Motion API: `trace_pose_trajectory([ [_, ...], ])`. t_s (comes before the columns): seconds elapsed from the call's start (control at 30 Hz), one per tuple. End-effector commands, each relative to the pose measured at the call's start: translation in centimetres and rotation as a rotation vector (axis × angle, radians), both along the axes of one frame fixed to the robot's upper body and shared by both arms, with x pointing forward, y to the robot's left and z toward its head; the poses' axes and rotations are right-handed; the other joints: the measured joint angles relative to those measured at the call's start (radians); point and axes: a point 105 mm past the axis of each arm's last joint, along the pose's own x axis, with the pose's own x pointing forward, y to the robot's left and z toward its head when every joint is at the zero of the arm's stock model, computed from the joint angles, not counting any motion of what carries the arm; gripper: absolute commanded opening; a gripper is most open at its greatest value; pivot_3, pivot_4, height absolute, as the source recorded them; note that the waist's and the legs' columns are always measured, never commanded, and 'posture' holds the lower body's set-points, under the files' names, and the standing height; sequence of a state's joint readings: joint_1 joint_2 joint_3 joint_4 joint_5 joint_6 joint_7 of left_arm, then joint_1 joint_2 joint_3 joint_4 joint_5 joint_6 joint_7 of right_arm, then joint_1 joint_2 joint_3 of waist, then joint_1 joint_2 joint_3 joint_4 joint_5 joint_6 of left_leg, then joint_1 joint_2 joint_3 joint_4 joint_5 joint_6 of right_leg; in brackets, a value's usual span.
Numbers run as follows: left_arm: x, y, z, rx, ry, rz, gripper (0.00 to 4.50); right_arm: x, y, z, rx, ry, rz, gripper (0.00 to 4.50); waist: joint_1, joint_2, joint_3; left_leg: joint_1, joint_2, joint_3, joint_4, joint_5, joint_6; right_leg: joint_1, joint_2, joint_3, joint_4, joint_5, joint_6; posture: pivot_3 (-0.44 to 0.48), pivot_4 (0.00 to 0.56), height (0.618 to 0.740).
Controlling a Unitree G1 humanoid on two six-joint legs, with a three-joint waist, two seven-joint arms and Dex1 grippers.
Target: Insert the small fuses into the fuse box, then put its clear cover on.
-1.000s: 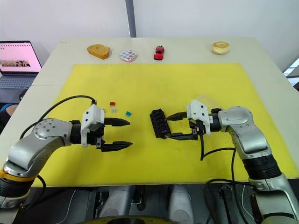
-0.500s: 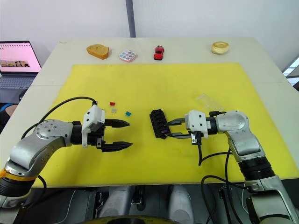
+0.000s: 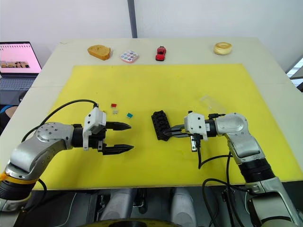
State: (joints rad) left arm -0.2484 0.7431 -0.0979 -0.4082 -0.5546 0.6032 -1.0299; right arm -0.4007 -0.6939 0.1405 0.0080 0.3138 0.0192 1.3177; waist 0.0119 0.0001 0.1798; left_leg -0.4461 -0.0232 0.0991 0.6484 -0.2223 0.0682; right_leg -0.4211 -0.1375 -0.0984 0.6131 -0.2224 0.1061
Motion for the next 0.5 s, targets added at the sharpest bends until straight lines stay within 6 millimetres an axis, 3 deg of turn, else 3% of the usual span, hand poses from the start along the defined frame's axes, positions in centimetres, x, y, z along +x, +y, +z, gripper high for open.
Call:
trace_pose_trajectory([
  [0.03, 0.0, 0.0, 0.6, -0.004, -0.026, -0.003, 3.99, 0.5, 0.4, 4.0, 0.12, 0.065, -0.054, 0.03, 0.0, 0.0, 0.0, 0.0, 0.0, 0.0, 0.0, 0.0, 0.0, 0.0, 0.0, 0.0, 0.0, 0.0, 0.0, 0.0, 0.15, 0.74],
  [0.2, 0.0, -0.1, 0.5, -0.007, -0.026, -0.005, 3.99, 0.1, 0.0, 5.5, 0.16, 0.227, -0.104, 0.03, 0.003, 0.0, 0.0, -0.001, 0.0, 0.0, 0.0, -0.001, 0.001, -0.001, -0.001, 0.0, 0.0, 0.0, -0.001, 0.0, 0.15, 0.74],
  [0.3, 0.0, -0.1, 0.5, -0.008, -0.028, -0.007, 3.99, -0.7, -1.3, 5.5, 0.128, 0.396, -0.155, 0.03, 0.002, 0.0, 0.0, -0.001, 0.0, 0.0, 0.0, -0.002, 0.003, -0.001, -0.001, 0.0, -0.001, 0.0, -0.001, 0.0, 0.15, 0.74],
  [0.43, -0.1, -0.1, 0.7, -0.006, -0.032, -0.014, 3.99, -2.0, -2.5, 5.1, 0.068, 0.551, -0.182, 0.03, 0.0, 0.0, 0.0, -0.001, 0.0, 0.0, 0.0, -0.004, 0.006, -0.002, -0.002, 0.0, -0.001, 0.0, -0.001, 0.0, 0.15, 0.74],
  [0.5, -0.5, -0.3, 1.0, 0.001, -0.029, -0.048, 3.99, -2.6, -3.7, 3.0, -0.058, 0.622, -0.259, 0.03, 0.001, 0.0, 0.0, -0.001, 0.0, 0.0, 0.0, -0.004, 0.006, -0.002, -0.002, 0.0, -0.001, 0.0, -0.001, 0.0, 0.15, 0.74],
])
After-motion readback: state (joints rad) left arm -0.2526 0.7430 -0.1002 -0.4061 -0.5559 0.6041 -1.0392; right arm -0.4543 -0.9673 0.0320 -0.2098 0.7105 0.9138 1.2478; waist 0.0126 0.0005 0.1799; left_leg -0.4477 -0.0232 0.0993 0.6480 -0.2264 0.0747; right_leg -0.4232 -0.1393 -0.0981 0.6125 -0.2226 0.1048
